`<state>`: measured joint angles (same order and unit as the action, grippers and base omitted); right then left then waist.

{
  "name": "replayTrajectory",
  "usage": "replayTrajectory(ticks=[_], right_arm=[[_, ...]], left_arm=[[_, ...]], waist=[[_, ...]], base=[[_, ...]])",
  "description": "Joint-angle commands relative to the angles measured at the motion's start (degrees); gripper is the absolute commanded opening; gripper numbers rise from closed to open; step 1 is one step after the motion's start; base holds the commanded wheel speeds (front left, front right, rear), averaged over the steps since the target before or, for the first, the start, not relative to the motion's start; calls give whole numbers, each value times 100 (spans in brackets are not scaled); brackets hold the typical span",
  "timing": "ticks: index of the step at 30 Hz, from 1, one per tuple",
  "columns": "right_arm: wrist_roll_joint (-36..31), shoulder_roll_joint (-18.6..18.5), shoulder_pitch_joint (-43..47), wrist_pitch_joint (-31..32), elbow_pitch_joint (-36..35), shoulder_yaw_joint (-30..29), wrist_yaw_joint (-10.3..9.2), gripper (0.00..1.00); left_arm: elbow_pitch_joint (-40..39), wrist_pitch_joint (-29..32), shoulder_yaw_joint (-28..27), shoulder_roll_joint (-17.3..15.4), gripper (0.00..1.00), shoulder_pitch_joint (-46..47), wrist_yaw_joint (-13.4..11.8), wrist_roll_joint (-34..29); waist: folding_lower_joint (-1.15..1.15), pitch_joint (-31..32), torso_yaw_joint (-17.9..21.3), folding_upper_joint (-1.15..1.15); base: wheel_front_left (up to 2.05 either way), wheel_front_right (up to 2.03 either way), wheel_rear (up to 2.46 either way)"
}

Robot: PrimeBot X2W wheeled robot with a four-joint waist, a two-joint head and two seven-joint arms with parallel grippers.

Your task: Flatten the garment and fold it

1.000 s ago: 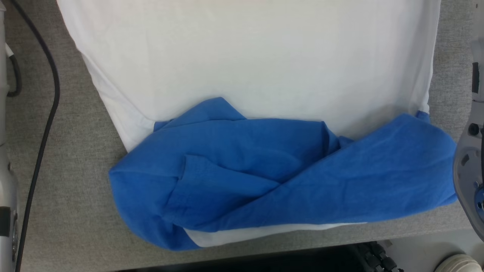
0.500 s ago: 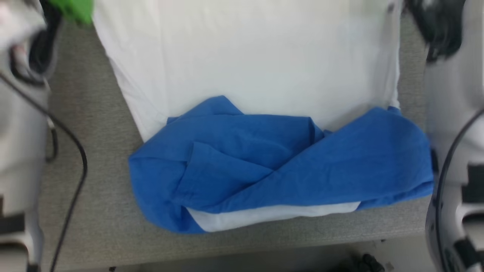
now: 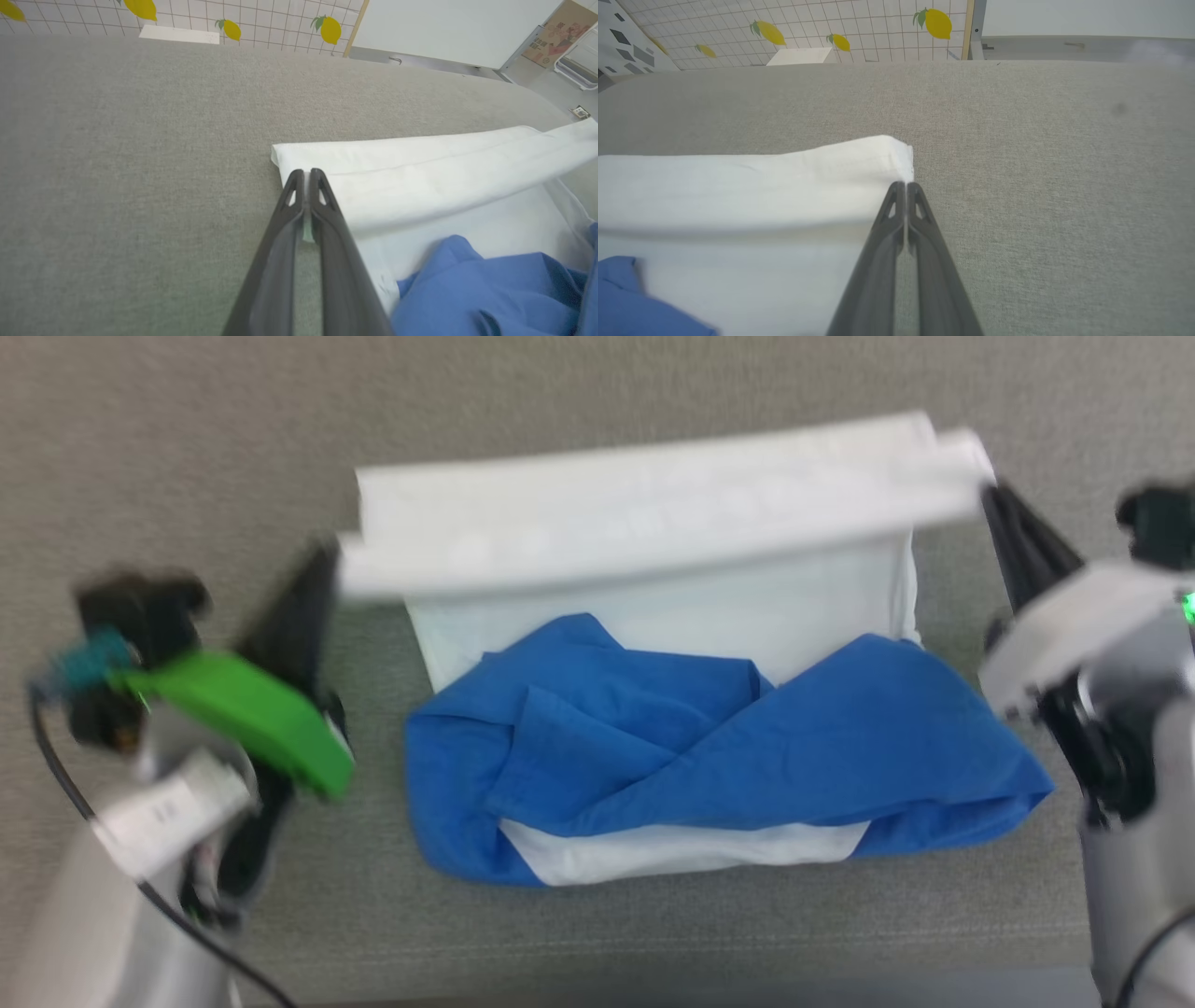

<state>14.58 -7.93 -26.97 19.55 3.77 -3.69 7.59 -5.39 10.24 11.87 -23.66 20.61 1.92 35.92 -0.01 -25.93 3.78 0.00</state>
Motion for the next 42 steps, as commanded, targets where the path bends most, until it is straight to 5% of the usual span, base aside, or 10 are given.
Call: replayTrajectory(ticks=[1, 11, 23, 24, 25, 26, 35, 42], right_arm=[[39, -27, 277, 98, -160, -92, -10, 0], [-95, 218, 2103, 751, -1041, -760, -10, 0], [-447, 461, 2819, 1007, -427, -745, -10, 0], [-429, 472, 2829, 1039, -362, -718, -10, 15], [-414, 479, 2836, 1052, -343, -691, -10, 73], [-386, 486, 2854, 1078, -327, -686, -10, 100], [-211, 503, 3235, 1148, -939, -1008, -10, 100], [620, 504, 3071, 506, -1207, -1355, -10, 100]], left_arm=[[-59, 3, 27, 61, 0, -304, -30, 136], [138, -18, 346, 290, 0, -1585, -6, 433], [1135, -186, 760, 485, 0, -1825, 130, 320], [1225, -227, 760, 542, 18, -1817, 115, 338], [1279, -261, 774, 575, 69, -1807, 116, 335], [1331, -307, 786, 620, 100, -1801, 122, 345], [1246, -1059, 532, 748, 100, -1899, -98, 229], [1169, -2258, 150, 884, 100, -1690, -320, -130]], waist=[[1, 626, -258, 0], [1, 1020, -448, 0], [1, 1099, -439, 0], [1, 1112, -435, 0], [1, 1132, -433, 0], [1, 1168, -436, 0], [1, 1600, -522, 0], [1, 1770, -598, 0]], base=[[0, 0, 0], [0, 0, 0], [0, 0, 0], [0, 0, 0], [0, 0, 0], [0, 0, 0], [0, 0, 0], [0, 0, 0]])
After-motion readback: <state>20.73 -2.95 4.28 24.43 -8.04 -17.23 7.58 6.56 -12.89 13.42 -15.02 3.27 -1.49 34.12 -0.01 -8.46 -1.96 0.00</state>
